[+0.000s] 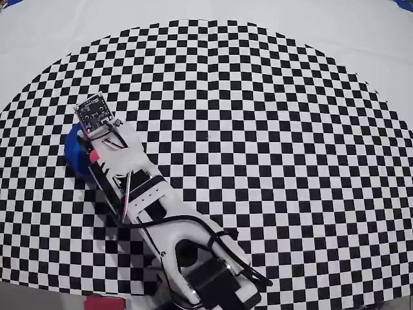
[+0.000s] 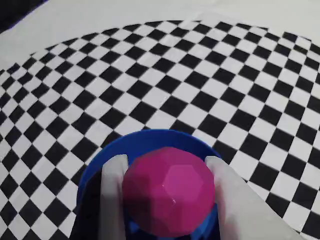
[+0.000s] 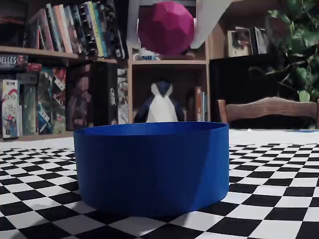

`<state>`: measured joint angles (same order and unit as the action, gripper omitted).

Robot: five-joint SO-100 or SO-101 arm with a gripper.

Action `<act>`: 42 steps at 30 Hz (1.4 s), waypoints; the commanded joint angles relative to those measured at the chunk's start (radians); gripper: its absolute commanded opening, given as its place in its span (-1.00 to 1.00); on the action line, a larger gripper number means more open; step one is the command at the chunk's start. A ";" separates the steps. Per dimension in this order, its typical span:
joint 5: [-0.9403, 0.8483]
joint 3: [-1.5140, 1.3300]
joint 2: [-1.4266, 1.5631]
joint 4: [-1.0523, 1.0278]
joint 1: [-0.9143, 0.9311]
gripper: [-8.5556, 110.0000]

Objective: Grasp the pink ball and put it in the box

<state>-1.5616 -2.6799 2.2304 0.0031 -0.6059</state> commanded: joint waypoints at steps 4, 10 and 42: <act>-0.006 0.005 -0.035 0.038 -0.011 -0.85; -0.006 0.005 -0.074 0.063 -0.015 -0.85; -0.006 0.026 -0.221 0.149 -0.021 -0.85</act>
<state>-1.5616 -2.6799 2.0126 0.1319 -0.6243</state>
